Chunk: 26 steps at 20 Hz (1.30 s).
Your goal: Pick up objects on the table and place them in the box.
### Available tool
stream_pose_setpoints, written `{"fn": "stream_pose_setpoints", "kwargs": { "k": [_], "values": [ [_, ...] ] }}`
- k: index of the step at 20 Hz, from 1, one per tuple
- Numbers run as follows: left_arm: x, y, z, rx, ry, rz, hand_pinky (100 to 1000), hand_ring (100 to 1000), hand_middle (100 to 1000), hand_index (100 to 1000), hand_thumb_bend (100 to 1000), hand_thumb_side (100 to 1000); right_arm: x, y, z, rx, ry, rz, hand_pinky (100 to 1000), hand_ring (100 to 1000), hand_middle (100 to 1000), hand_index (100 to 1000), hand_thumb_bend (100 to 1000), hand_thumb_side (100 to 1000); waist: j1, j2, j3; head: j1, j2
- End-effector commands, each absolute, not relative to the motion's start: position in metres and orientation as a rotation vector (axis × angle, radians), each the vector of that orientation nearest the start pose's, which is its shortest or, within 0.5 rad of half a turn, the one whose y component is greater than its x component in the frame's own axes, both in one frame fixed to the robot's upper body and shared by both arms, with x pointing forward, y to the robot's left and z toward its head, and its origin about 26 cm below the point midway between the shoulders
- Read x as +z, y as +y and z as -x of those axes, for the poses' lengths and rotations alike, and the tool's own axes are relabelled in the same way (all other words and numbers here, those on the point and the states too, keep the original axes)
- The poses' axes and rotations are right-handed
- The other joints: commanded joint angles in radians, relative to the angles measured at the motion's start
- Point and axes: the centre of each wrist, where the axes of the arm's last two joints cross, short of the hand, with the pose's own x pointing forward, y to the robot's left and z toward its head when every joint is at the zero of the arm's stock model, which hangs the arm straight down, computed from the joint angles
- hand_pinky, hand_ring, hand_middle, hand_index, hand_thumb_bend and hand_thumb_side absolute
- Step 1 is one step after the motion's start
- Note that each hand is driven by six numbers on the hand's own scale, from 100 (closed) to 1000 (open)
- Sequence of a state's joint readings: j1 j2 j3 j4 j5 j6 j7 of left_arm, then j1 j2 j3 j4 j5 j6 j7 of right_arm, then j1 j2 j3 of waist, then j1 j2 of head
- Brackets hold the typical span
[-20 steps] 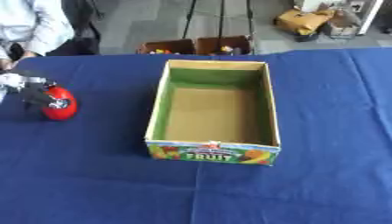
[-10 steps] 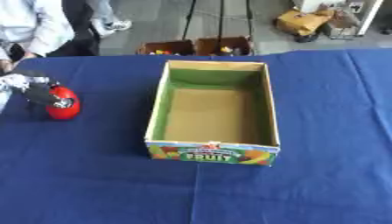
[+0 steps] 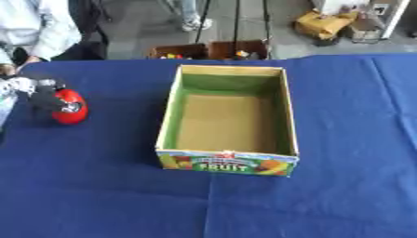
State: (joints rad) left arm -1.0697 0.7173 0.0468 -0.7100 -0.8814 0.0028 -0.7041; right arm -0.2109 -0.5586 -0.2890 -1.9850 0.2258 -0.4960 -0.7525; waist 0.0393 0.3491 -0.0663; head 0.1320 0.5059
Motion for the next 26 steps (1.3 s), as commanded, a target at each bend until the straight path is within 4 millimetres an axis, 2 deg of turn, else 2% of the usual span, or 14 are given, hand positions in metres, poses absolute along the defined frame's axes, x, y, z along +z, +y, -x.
{"fn": "stream_pose_setpoints", "kwargs": {
  "k": [1, 11, 18, 26],
  "values": [
    [0.302, 0.430, -0.458, -1.101, -1.004, -0.916, 330, 514, 566, 660, 100, 408, 0.242, -0.368, -0.273, 0.287, 3.001, -1.025, 700, 744, 674, 814, 100, 919, -0.001, -0.029, 0.002, -0.003, 0.006],
    [0.320, 0.420, -0.458, -1.102, -1.103, -0.895, 307, 496, 547, 656, 100, 406, 0.241, -0.368, -0.273, 0.293, 3.007, -1.032, 701, 744, 673, 814, 100, 909, 0.001, -0.045, 0.011, -0.005, 0.019],
    [0.342, 0.398, -0.458, -1.178, -1.166, -0.921, 301, 492, 544, 650, 100, 405, 0.241, -0.368, -0.273, 0.288, 3.016, -1.033, 701, 744, 673, 813, 100, 906, 0.001, -0.065, 0.019, -0.012, 0.032],
    [0.358, 0.364, -0.461, -1.307, -1.232, -0.891, 281, 485, 541, 648, 100, 403, 0.241, -0.368, -0.273, 0.283, 3.034, -1.023, 701, 744, 674, 813, 100, 901, 0.005, -0.093, 0.020, -0.017, 0.042]
  ]
}}
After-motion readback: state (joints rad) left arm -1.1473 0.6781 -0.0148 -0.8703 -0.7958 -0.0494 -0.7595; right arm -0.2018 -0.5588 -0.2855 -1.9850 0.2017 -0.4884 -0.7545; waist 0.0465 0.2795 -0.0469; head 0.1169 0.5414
